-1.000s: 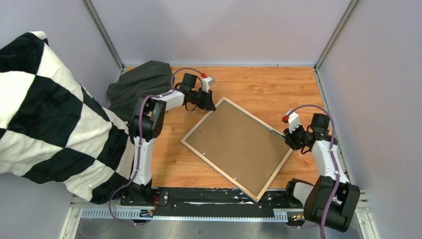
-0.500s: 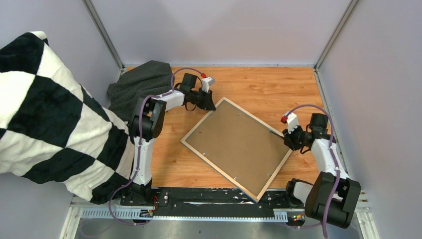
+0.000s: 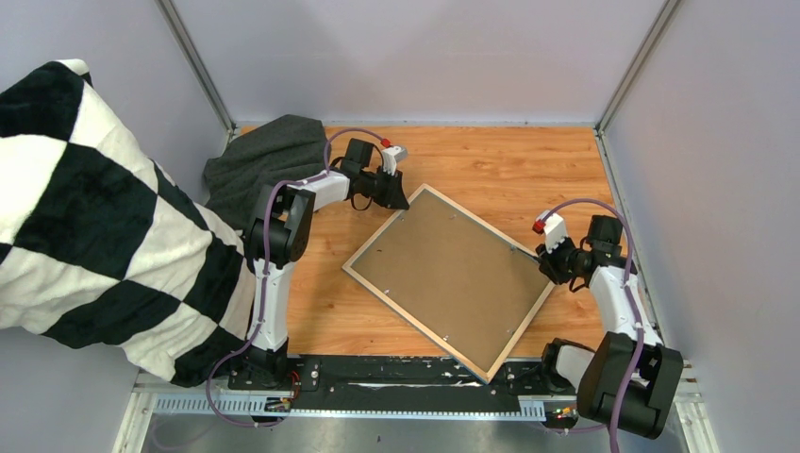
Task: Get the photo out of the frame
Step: Release the photo frame item from the photo frame.
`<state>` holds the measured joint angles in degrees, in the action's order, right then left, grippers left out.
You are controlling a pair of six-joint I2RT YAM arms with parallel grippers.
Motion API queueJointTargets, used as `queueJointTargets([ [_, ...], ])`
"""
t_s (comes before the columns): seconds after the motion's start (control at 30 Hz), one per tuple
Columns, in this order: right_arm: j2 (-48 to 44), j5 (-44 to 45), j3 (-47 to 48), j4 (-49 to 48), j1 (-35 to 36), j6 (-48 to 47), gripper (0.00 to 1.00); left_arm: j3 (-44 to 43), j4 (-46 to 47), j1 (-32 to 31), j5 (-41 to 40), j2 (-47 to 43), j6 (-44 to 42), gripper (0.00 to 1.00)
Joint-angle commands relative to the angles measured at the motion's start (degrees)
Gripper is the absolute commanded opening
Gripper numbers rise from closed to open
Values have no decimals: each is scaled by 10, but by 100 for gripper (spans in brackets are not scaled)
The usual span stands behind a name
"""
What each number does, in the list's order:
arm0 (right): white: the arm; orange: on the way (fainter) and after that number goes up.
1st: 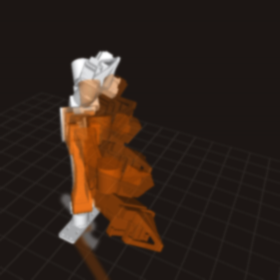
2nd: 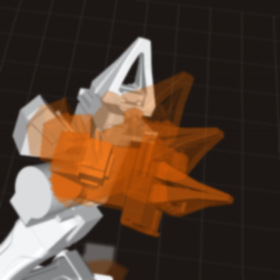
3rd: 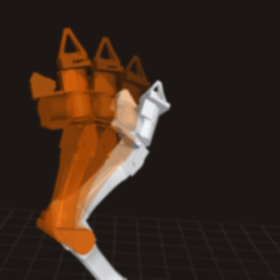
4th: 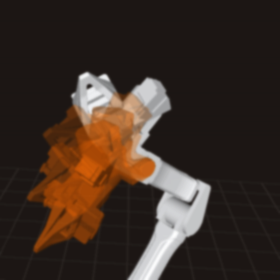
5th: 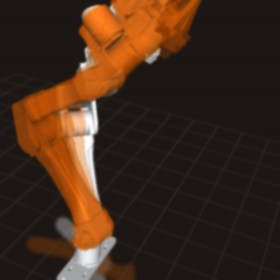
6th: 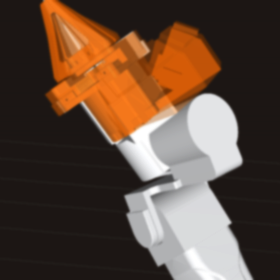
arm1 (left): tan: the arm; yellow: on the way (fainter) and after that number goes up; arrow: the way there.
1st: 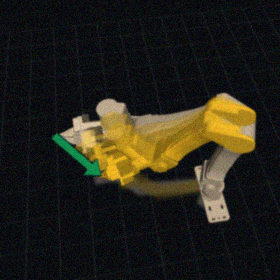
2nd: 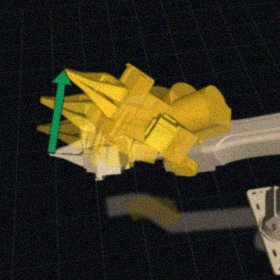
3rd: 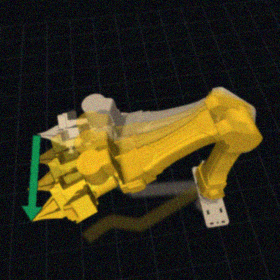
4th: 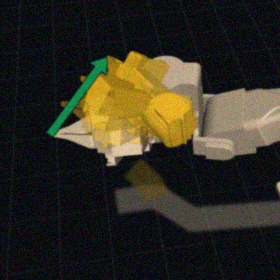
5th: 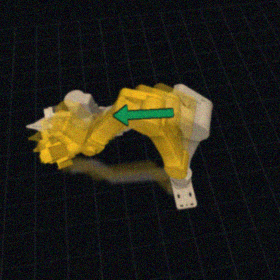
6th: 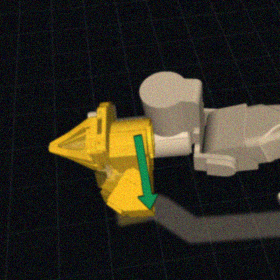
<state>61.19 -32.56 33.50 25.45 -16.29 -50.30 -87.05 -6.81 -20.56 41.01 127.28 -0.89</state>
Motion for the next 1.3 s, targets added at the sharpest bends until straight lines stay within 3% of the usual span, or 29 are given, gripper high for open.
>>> queueJointTargets([
  [0.0, -2, 7, -12, -6, 9, 4, 0, 28, -72, -14, 0, 43, -8, 0],
  [0.63, 35, -10, -4, -3, 16, 6, 0, 28, -72, -14, 0, 43, -8, 0],
  [1.27, 9, -39, -16, 9, 22, -7, 0, 27, -72, -14, 0, 43, -8, 0],
])
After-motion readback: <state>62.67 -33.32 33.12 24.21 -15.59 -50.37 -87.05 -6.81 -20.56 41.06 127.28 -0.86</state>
